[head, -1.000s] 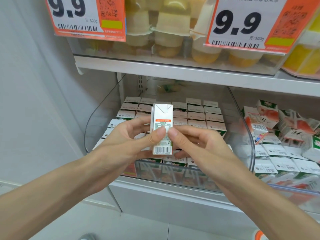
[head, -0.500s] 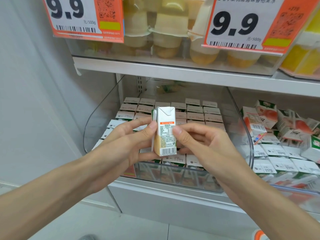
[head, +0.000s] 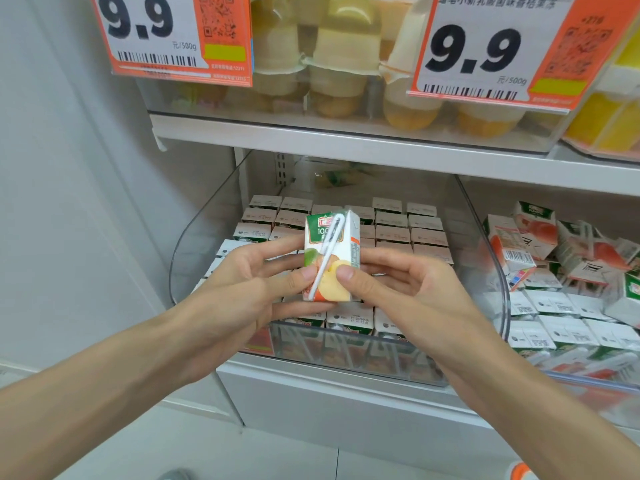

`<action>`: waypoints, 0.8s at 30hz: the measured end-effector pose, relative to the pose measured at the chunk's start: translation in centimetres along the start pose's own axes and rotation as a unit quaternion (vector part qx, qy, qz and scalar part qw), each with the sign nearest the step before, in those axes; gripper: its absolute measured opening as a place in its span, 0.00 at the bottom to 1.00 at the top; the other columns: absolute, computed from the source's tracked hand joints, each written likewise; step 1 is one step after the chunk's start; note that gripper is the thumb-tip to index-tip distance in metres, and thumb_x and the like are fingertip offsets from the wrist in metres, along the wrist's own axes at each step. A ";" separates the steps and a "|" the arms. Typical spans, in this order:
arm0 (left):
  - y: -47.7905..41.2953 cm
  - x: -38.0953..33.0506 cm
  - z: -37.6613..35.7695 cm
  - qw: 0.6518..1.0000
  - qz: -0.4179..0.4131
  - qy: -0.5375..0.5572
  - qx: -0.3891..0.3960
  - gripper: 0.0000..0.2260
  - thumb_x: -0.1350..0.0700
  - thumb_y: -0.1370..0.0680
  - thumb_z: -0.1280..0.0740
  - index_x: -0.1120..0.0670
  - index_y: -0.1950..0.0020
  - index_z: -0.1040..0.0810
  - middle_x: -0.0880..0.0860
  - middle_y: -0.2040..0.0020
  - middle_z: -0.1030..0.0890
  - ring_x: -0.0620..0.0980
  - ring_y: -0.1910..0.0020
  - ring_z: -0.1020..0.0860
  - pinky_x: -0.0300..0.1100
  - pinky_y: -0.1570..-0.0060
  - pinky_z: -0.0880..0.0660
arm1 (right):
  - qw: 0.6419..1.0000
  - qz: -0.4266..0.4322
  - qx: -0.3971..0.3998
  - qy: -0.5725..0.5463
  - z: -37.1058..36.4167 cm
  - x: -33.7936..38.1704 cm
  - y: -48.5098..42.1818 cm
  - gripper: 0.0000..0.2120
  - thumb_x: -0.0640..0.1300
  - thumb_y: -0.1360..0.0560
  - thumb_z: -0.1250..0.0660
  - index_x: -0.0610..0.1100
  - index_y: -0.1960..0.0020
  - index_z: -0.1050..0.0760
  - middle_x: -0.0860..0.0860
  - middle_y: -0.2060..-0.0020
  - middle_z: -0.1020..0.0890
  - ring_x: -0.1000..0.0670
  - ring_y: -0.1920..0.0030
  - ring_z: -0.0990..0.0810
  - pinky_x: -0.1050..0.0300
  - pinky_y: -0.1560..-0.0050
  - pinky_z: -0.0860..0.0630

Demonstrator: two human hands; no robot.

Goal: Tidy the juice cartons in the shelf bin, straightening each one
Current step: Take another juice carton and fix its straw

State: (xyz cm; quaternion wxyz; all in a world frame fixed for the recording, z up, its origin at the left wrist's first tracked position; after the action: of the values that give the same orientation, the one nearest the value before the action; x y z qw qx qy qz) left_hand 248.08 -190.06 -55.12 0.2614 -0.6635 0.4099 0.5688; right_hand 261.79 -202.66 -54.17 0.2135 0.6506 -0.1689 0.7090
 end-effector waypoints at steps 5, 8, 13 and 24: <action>-0.2 0.0 0.4 1.000 -0.009 -0.009 -0.024 0.22 0.64 0.24 0.28 0.55 0.30 0.19 0.55 0.35 0.15 0.60 0.40 0.14 0.53 0.42 0.16 | 1.000 -0.004 -0.015 -0.003 0.4 -0.1 -0.1 0.16 0.45 0.26 0.21 0.55 0.40 0.15 0.54 0.48 0.12 0.56 0.48 0.12 0.65 0.45 0.18; -0.1 -0.2 0.3 1.000 -0.001 0.012 -0.021 0.21 0.61 0.22 0.29 0.54 0.29 0.20 0.55 0.35 0.15 0.59 0.39 0.15 0.54 0.42 0.16 | 1.000 -0.001 -0.024 -0.005 0.5 -0.1 -0.3 0.17 0.43 0.27 0.21 0.52 0.40 0.15 0.54 0.49 0.11 0.55 0.48 0.12 0.64 0.44 0.17; -0.1 -0.5 0.0 0.998 0.016 0.055 -0.009 0.17 0.58 0.16 0.36 0.55 0.27 0.24 0.57 0.37 0.14 0.58 0.39 0.14 0.52 0.46 0.15 | 0.999 -0.008 -0.014 -0.037 0.7 -0.1 0.0 0.12 0.41 0.25 0.22 0.47 0.43 0.15 0.54 0.49 0.10 0.54 0.47 0.12 0.67 0.49 0.18; 0.4 -0.2 -0.6 0.998 0.030 0.010 0.055 0.17 0.56 0.16 0.37 0.56 0.27 0.23 0.58 0.36 0.15 0.56 0.36 0.16 0.48 0.40 0.17 | 0.999 -0.004 0.027 0.016 -0.4 0.3 0.4 0.16 0.53 0.32 0.20 0.60 0.44 0.12 0.49 0.51 0.13 0.48 0.45 0.15 0.65 0.45 0.18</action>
State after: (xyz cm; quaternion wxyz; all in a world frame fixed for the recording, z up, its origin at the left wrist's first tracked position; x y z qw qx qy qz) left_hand 248.05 -190.71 -54.71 0.2761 -0.6409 0.4630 0.5466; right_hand 261.22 -202.77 -53.90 0.2011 0.6452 -0.1438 0.7229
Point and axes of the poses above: each hand's wrist, its own y-axis away from the middle knuckle, its own z-axis out of the back of the hand, x = y × z, the point moved 5 cm from there along -y, towards the middle knuckle
